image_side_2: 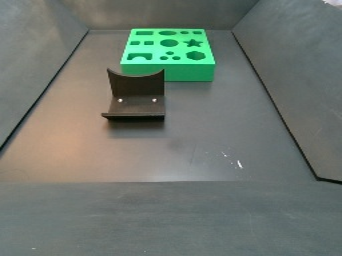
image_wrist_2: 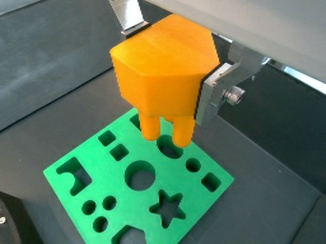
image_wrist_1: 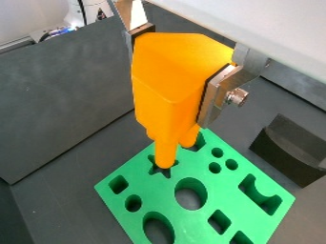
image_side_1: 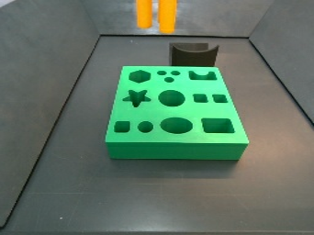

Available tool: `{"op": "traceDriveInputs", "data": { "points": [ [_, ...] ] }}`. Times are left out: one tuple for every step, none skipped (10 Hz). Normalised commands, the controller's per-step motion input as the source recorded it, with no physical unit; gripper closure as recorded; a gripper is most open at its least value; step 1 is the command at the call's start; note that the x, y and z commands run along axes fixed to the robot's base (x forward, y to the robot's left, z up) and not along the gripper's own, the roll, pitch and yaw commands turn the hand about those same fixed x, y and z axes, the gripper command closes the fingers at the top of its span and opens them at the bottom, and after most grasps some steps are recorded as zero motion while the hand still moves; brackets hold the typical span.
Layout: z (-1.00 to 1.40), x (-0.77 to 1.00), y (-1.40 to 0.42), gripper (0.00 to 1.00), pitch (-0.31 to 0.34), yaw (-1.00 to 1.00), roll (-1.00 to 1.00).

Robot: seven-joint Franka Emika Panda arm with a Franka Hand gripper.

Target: Insert the 3 prong object.

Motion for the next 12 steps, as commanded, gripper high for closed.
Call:
{"op": "traceDriveInputs", "data": {
  "points": [
    [-1.00, 0.29, 0.24, 1.00, 0.000, -0.14, 0.00],
    [-0.96, 0.33, 0.22, 1.00, 0.000, -0.11, 0.00],
    [-0.56, 0.18, 0.12, 1.00, 0.000, -0.07, -0.04],
    [-0.44, 0.00, 0.11, 1.00, -0.059, -0.08, -0.05],
    [-0.67, 0.08, 0.25, 1.00, -0.031, -0.12, -0.02],
    [-0.71, 0.30, 0.43, 1.00, 0.000, -0.06, -0.06],
    [-0.69, 0.31, 0.59, 1.00, 0.000, 0.00, -0.11],
    [-0.69, 0.25, 0.61, 1.00, 0.000, 0.00, -0.09],
    [-0.72, 0.19, 0.54, 1.00, -0.003, 0.00, -0.03],
    [-0.62, 0.00, 0.35, 1.00, -0.027, -0.07, 0.00],
    [-0.41, 0.00, 0.27, 1.00, 0.009, -0.15, 0.05],
    [-0.35, 0.00, 0.27, 1.00, 0.060, -0.07, 0.15]
  ]
}}
